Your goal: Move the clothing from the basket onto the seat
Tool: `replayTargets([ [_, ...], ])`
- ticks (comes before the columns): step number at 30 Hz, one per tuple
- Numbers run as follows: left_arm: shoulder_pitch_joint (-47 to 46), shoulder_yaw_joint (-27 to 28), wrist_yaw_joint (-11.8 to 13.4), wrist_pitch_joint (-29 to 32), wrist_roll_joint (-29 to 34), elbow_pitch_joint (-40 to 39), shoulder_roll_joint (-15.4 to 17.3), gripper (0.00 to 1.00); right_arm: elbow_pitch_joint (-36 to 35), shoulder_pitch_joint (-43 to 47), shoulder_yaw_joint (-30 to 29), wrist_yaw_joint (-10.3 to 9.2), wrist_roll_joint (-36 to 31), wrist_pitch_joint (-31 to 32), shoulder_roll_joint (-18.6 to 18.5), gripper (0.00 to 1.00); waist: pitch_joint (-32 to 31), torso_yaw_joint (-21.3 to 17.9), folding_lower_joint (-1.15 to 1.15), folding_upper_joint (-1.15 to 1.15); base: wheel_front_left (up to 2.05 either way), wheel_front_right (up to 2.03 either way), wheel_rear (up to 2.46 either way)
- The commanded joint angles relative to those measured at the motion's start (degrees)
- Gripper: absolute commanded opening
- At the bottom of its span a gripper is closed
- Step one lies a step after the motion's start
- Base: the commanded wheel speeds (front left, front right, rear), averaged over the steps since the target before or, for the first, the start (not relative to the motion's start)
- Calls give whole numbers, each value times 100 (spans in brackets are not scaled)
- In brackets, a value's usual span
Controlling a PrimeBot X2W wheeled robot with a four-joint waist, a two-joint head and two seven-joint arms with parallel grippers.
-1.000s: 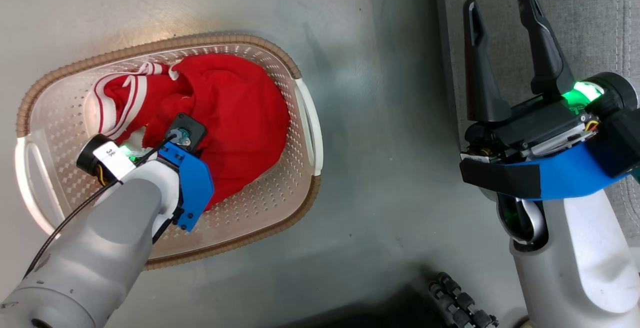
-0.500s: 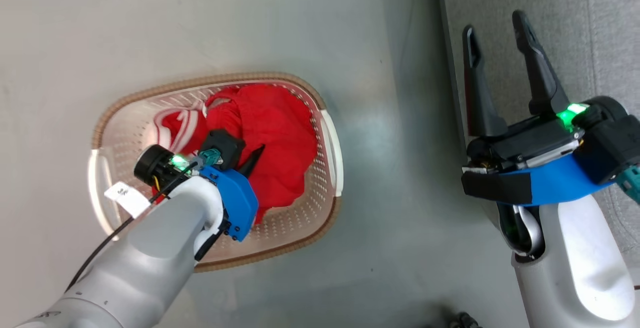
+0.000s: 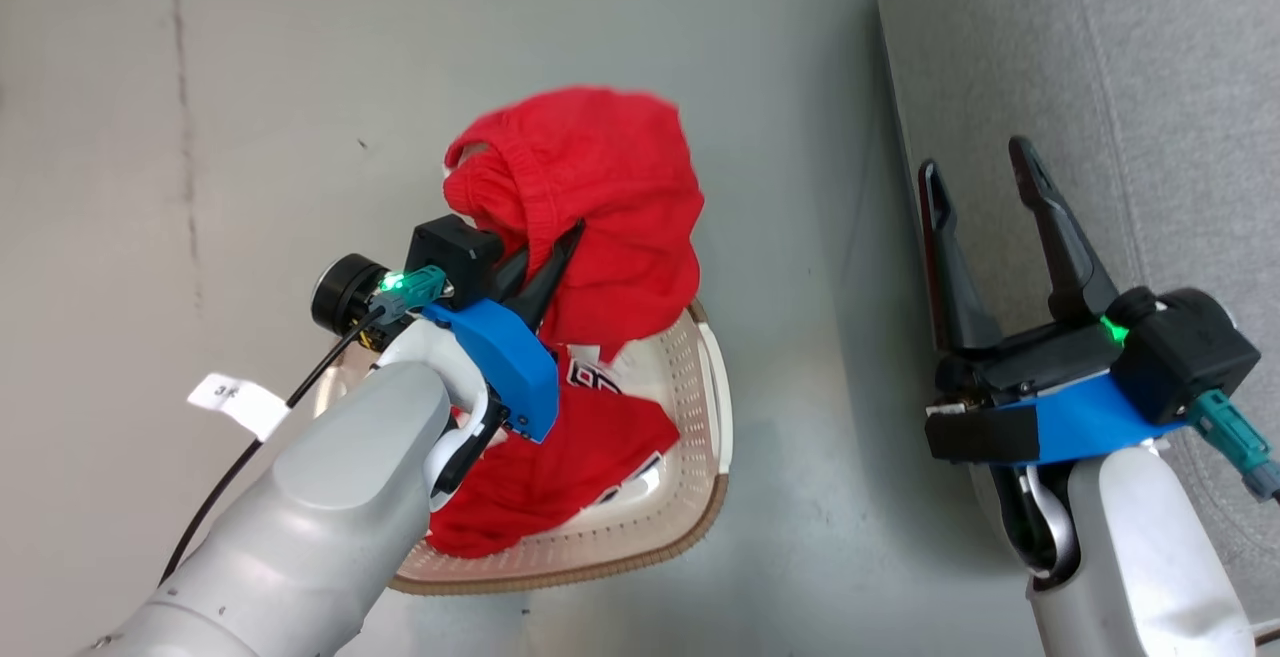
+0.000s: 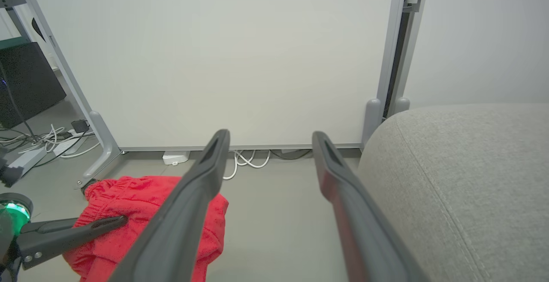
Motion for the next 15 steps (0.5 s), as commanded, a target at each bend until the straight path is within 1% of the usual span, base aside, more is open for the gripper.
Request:
replayTargets([
  [1,106,163,21,-26,109,-105,29,0,34,104,-17,3,-13,-20,-12,100,-358,130,1,0,0,0,0],
  [6,395,1034,63,-27,629,-688,9,0,111,309,3,3,41,-19,-12,100,-833,174,1,0,0,0,0],
  [10,615,1609,83,-27,1030,-1097,-21,0,174,481,28,3,83,-19,-13,100,-1186,191,1,0,0,0,0],
  [15,834,2101,69,-28,1395,-1449,-78,0,245,736,47,3,140,-19,-12,100,-1604,215,1,0,0,0,0],
])
